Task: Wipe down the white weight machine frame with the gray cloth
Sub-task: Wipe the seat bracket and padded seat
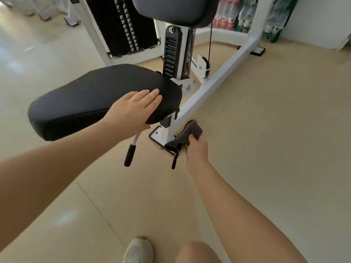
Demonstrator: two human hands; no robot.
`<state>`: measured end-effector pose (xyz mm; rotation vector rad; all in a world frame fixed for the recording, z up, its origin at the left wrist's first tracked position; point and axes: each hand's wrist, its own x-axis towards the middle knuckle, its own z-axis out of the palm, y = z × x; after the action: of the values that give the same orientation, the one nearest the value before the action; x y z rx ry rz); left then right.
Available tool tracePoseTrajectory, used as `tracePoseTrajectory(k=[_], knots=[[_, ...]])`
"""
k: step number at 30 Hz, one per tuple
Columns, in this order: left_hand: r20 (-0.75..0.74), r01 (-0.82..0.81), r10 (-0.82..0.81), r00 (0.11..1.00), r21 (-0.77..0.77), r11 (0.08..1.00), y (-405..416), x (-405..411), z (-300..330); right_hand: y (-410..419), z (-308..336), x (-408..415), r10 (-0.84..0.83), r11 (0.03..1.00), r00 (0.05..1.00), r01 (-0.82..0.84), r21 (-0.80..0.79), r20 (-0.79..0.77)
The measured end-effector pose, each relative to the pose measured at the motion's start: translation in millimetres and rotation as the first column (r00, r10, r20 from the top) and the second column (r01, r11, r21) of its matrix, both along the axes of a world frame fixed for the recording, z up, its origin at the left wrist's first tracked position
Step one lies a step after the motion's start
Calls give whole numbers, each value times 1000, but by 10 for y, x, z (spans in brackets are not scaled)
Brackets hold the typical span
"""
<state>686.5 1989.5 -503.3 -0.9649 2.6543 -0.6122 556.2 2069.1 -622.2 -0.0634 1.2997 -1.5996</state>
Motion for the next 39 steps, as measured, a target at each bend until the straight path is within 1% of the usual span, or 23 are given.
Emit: tracePoseTrajectory(k=[3, 6, 10, 11, 13, 16, 18, 20, 22, 23, 24, 25, 26, 27, 28, 29, 30, 31, 32, 34, 36, 38, 39], knots=[[-44, -37, 41, 998, 73, 997, -112, -217, -109, -294, -158, -24, -17, 996, 1000, 18, -86, 13], [-41, -39, 43, 998, 97, 994, -269, -395, -166, -612, -249, -143, -10, 989, 999, 3, -148, -43], [-85, -80, 94, 992, 153, 985, -400, -482, -175, -1018, -326, -290, 89, 946, 967, -157, -285, -237], [-95, -80, 95, 991, 154, 985, -405, -481, -174, -1100, -332, -286, 132, 924, 959, -211, -319, -252], [-99, -70, 86, 991, 153, 986, -416, -471, -176, -1244, -360, -231, 205, 889, 962, -260, -378, -180], [-108, -51, 69, 992, 160, 986, -439, -449, -187, -1416, -324, -140, 310, 892, 938, -230, -388, 156], [-119, -36, 54, 991, 149, 988, -452, -424, -202, -1490, -335, -93, 334, 889, 915, -227, -397, 225], [-138, -30, 51, 989, 145, 989, -458, -411, -207, -1494, -358, -66, 312, 889, 941, -239, -390, 133], [-136, -36, 56, 989, 145, 989, -465, -416, -200, -1369, -436, -26, 250, 903, 949, -299, -307, -191], [-129, -38, 57, 990, 144, 989, -461, -426, -198, -1273, -505, 17, 246, 903, 898, -349, -250, -364], [-126, -41, 59, 990, 142, 989, -458, -431, -193, -1185, -544, 75, 265, 893, 840, -399, -209, -474], [-124, -45, 63, 990, 142, 989, -455, -429, -193, -1115, -564, 143, 294, 879, 801, -441, -181, -522], [-125, -49, 67, 990, 143, 989, -453, -425, -189, -1091, -566, 198, 304, 877, 792, -450, -170, -529], [-127, -52, 71, 989, 142, 988, -456, -422, -187, -1120, -553, 210, 283, 892, 831, -411, -188, -478], [-129, -53, 71, 989, 142, 988, -459, -424, -186, -1183, -500, 183, 243, 914, 896, -339, -221, -371], [-129, -52, 71, 989, 144, 988, -460, -423, -188, -1253, -436, 143, 216, 923, 955, -268, -278, -205], [-131, -50, 69, 989, 145, 988, -458, -420, -197, -1325, -396, 109, 207, 919, 978, -207, -336, -37], [-133, -45, 64, 989, 141, 989, -458, -417, -210, -1383, -385, 88, 212, 916, 975, -178, -360, 59], [-139, -37, 56, 989, 135, 990, -458, -415, -217, -1402, -379, 94, 216, 923, 976, -194, -332, 31], [-159, -26, 46, 986, 130, 991, -462, -405, -218, -1362, -429, 143, 190, 942, 960, -238, -237, -207], [-154, -25, 45, 987, 127, 992, -469, -402, -219, -1280, -499, 143, 189, 944, 880, -285, -166, -435], [-142, -33, 52, 988, 132, 991, -467, -404, -226, -1162, -558, 122, 245, 930, 815, -350, -110, -525], [-138, -35, 53, 989, 133, 990, -464, -402, -229, -1105, -597, 103, 261, 925, 816, -364, -108, -516]])
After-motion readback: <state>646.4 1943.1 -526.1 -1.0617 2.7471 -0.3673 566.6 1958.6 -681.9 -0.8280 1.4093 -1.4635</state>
